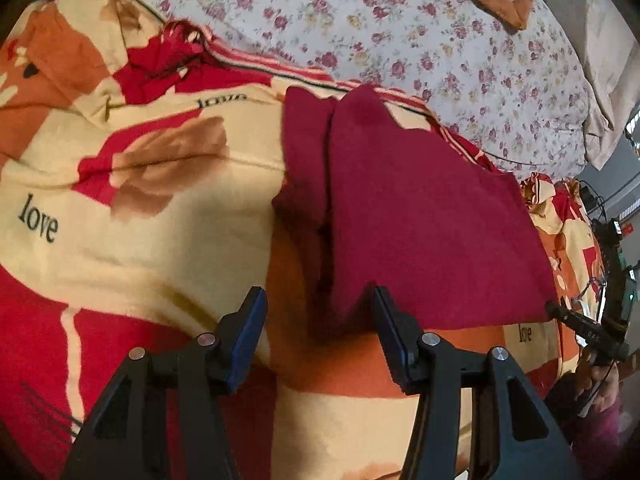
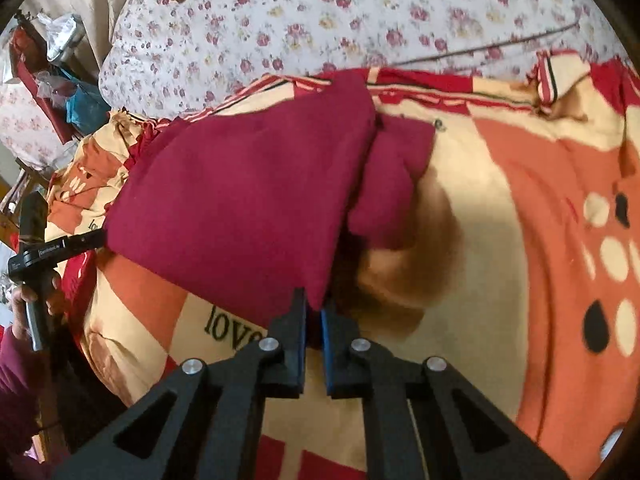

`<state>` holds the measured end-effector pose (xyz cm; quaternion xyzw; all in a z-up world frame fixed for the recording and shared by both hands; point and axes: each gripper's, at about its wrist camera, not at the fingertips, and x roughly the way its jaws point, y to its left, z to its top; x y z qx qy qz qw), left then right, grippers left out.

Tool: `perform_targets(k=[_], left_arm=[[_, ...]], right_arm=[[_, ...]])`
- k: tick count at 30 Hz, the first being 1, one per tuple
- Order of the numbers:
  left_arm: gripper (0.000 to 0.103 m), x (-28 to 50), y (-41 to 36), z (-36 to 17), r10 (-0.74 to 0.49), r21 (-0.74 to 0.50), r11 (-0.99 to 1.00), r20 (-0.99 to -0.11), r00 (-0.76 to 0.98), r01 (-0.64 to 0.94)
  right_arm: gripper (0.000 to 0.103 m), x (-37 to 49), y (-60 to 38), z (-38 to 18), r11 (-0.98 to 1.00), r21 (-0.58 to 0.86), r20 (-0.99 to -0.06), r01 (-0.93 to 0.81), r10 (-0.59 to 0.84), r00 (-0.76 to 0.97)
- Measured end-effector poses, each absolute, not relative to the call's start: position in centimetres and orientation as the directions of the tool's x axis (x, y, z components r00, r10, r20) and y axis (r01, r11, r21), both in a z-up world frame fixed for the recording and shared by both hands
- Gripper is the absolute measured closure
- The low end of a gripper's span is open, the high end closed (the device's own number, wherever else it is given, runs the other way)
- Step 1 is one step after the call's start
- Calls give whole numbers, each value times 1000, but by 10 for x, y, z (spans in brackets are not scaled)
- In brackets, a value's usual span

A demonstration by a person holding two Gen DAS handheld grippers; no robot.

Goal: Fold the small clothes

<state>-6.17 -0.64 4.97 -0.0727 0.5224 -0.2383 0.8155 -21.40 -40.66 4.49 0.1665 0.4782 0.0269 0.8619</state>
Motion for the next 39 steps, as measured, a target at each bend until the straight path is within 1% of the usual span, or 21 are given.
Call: perform_targets(k=[1, 2, 3, 4, 5, 7, 10, 13, 16, 19, 20, 22, 25, 28, 30, 32, 33, 36, 39], left_arm=[[70, -62, -8, 54, -461, -359, 877, -815, 350, 319], [70, -63, -11, 58, -454, -345, 880, -813, 364, 326], [70, -63, -15, 63, -445, -328, 884, -810, 382, 334], [70, -62, -20, 68, -437, -311, 887, -805, 401, 341], [70, -61, -25, 71, -429, -296, 890, -801, 418, 346], [70, -57, -37, 72, -403, -259, 901, -798, 448, 348], [70, -48, -53, 64, -361, -223, 918, -812, 459, 327], [70, -42, -60, 53, -325, -204, 934, -824, 464, 292], [70, -40, -61, 43, -293, -181, 947, -825, 483, 265], [70, -39, -61, 38, -286, -174, 950, -818, 500, 260], [70, -38, -61, 37, -284, -170, 951, -814, 507, 260], [70, -37, -60, 35, -286, -175, 951, -809, 513, 254], [70, -35, -57, 33, -300, -197, 949, -804, 514, 247], [70, -35, -55, 32, -313, -214, 946, -799, 514, 245], [70, -35, -53, 31, -322, -225, 944, -796, 513, 243], [70, -36, -51, 31, -330, -236, 941, -793, 512, 242], [70, -36, -50, 31, -334, -242, 940, -792, 510, 241], [70, -38, -44, 31, -361, -277, 931, -790, 495, 237], [70, -43, -35, 28, -408, -329, 912, -784, 468, 245]], right_arm=[[92, -215, -409, 47, 938, 324, -812, 122, 210, 544], [86, -216, -410, 52, 937, 321, -813, 136, 199, 546], [85, -217, -410, 57, 941, 307, -814, 144, 182, 551], [81, -218, -409, 64, 948, 285, -811, 145, 158, 563], [75, -217, -407, 74, 957, 254, -803, 144, 125, 583], [67, -211, -403, 90, 964, 224, -782, 142, 91, 617], [67, -183, -398, 100, 965, 220, -760, 142, 79, 645], [67, -138, -392, 90, 976, 169, -783, 135, 50, 620], [67, -94, -397, 68, 977, 125, -817, 173, 2, 577], [67, -57, -411, 38, 969, 111, -858, 220, -19, 513], [67, -48, -416, 32, 968, 105, -858, 230, -29, 513], [67, -37, -418, 28, 966, 71, -851, 247, -71, 520], [67, -21, -422, 27, 958, 56, -865, 283, -95, 493], [67, -19, -415, 37, 952, 30, -864, 306, -130, 487], [66, -23, -399, 53, 957, 81, -845, 277, -82, 529], [61, -25, -370, 67, 973, 125, -828, 193, -4, 560], [61, -25, -354, 71, 980, 136, -823, 142, 32, 567], [61, -14, -301, 77, 987, 161, -824, -18, 144, 547], [61, 5, -253, 73, 980, 162, -827, -119, 201, 525]])
